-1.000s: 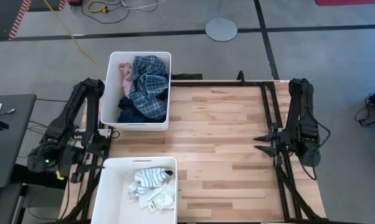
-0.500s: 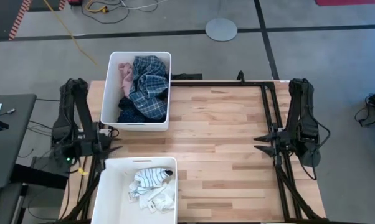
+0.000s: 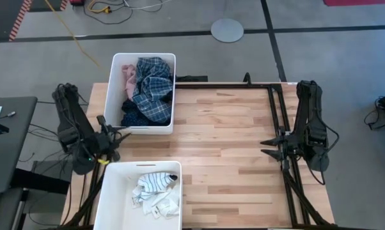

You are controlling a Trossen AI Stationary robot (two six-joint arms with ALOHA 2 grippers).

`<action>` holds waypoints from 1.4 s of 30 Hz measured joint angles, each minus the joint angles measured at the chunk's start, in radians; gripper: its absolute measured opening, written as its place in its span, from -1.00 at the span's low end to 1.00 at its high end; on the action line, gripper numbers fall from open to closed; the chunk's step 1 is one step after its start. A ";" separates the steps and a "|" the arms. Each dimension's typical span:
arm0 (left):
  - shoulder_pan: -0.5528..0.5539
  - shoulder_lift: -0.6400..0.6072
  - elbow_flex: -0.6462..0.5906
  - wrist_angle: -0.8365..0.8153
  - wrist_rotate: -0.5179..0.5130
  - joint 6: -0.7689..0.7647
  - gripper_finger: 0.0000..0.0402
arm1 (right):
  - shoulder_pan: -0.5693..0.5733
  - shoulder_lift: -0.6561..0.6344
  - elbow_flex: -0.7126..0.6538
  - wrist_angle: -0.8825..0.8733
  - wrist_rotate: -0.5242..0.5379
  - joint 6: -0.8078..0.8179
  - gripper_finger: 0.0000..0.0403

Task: Sort clothes
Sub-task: Return to Home Position

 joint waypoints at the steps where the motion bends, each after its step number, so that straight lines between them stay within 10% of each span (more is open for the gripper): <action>1: 0.018 0.000 0.000 -0.019 0.000 -0.016 -0.48 | 0.000 0.000 0.000 0.000 0.000 0.000 -0.19; 42: 0.222 0.360 -0.001 -0.024 -0.010 -0.032 -0.48 | -0.034 0.000 -0.001 -0.005 -0.001 -0.004 -0.19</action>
